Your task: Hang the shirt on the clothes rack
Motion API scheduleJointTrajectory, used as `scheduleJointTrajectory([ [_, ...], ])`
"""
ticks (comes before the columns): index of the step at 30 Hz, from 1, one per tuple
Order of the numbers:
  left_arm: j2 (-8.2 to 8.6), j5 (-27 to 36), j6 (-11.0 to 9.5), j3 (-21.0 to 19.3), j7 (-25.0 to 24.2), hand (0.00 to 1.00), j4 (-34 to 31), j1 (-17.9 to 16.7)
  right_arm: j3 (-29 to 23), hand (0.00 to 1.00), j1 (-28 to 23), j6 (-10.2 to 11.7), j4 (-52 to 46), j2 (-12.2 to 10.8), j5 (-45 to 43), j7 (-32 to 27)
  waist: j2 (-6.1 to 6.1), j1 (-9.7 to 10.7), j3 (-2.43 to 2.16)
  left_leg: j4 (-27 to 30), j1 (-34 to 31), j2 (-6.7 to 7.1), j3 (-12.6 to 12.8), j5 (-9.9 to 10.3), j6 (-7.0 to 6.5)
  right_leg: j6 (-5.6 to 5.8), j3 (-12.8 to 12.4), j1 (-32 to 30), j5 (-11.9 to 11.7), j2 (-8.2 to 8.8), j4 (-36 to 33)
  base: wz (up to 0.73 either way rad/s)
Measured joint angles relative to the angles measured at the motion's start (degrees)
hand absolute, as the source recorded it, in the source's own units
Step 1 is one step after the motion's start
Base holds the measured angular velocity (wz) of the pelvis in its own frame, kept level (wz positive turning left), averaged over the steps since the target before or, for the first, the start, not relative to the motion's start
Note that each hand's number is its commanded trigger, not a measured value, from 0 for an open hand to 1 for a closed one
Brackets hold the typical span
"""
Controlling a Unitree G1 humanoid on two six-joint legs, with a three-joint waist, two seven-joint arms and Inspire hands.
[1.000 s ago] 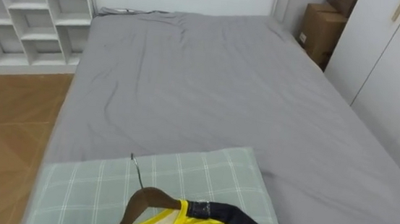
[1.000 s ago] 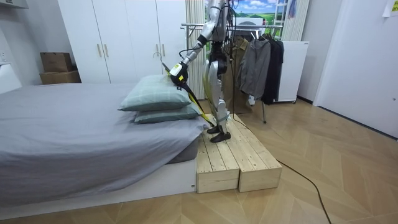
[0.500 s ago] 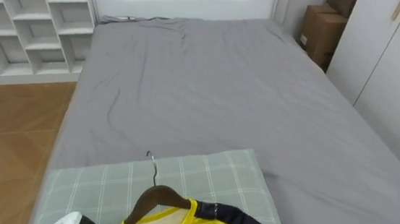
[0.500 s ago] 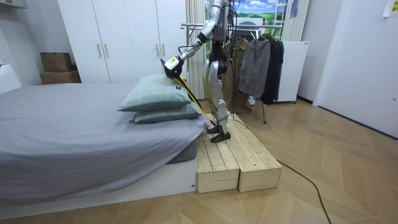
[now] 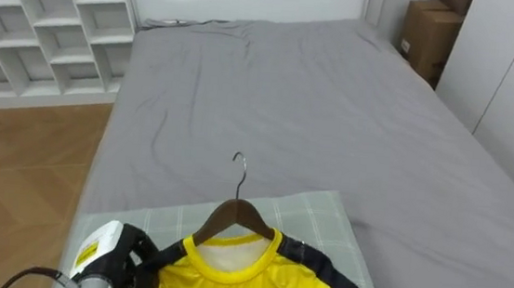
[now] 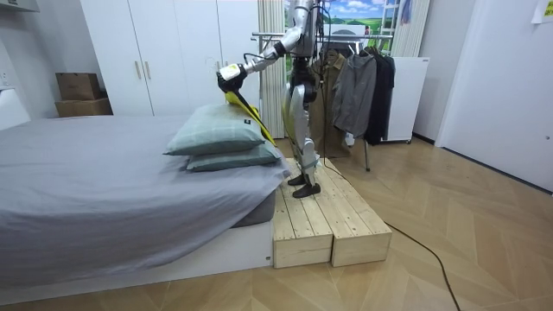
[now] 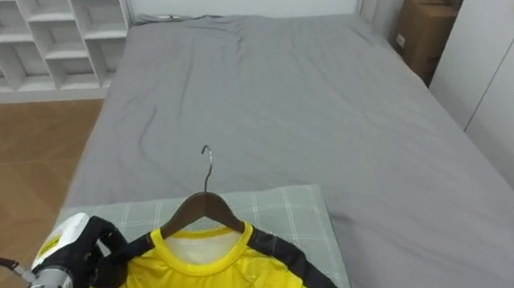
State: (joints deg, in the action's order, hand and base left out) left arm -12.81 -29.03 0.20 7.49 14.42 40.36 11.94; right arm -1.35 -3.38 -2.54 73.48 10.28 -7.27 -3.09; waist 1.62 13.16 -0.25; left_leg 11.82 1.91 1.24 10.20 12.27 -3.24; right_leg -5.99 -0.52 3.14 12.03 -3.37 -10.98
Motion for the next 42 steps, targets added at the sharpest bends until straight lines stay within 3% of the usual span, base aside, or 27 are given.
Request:
scheduleJointTrajectory([
  [4,-0.96,-0.83,-0.58,0.56,0.18,1.00,-4.56,-0.12,0.06,0.00,-0.01,0.68,0.77,0.69,0.32,-0.05,0.22,-0.92,0.10,-0.08,0.65,0.21,-0.97,-0.01,-0.01,0.02,0.94,1.11,-0.05,0.20,0.34,0.13],
  [8,-1.87,-0.50,-1.65,0.69,1.31,1.00,-7.89,-0.15,0.10,0.00,0.11,0.79,2.29,1.14,0.33,-0.04,0.78,-1.06,0.49,-0.31,1.30,0.29,-1.18,-0.01,-0.01,0.06,1.65,2.06,-0.07,0.30,0.33,0.04],
  [16,-1.97,-0.24,-2.68,0.69,1.43,1.00,-8.06,-0.18,0.10,0.00,0.07,0.73,3.29,1.16,2.46,-0.10,0.77,-1.01,0.57,-0.89,2.00,0.29,-1.23,-0.01,-0.01,0.08,2.12,2.60,-0.07,0.31,0.41,0.00],
  [30,-1.99,-0.25,-2.73,0.69,1.45,1.00,-8.56,-0.18,0.01,0.00,0.33,0.73,3.32,1.17,2.42,-1.70,0.62,-1.04,0.71,-1.74,2.79,0.34,-1.27,-0.01,-0.01,0.10,2.13,2.98,-0.07,0.28,0.49,0.00],
  [37,-2.01,0.36,-2.92,0.74,4.79,1.00,-9.34,-0.23,-0.11,0.00,-0.04,0.78,3.30,1.20,1.82,-7.02,0.68,-0.72,0.72,-2.18,3.81,0.44,-1.19,-0.01,0.00,0.14,1.89,3.80,-0.10,0.26,1.37,0.00],
  [42,-2.28,0.28,-3.09,2.00,6.46,1.00,-10.01,-0.26,-2.31,0.00,-0.03,1.66,1.91,1.40,-3.63,-13.52,0.68,-0.76,0.71,-2.36,3.64,0.48,-0.95,-0.02,0.00,0.14,1.87,3.81,-0.10,0.24,1.26,-0.02],
])
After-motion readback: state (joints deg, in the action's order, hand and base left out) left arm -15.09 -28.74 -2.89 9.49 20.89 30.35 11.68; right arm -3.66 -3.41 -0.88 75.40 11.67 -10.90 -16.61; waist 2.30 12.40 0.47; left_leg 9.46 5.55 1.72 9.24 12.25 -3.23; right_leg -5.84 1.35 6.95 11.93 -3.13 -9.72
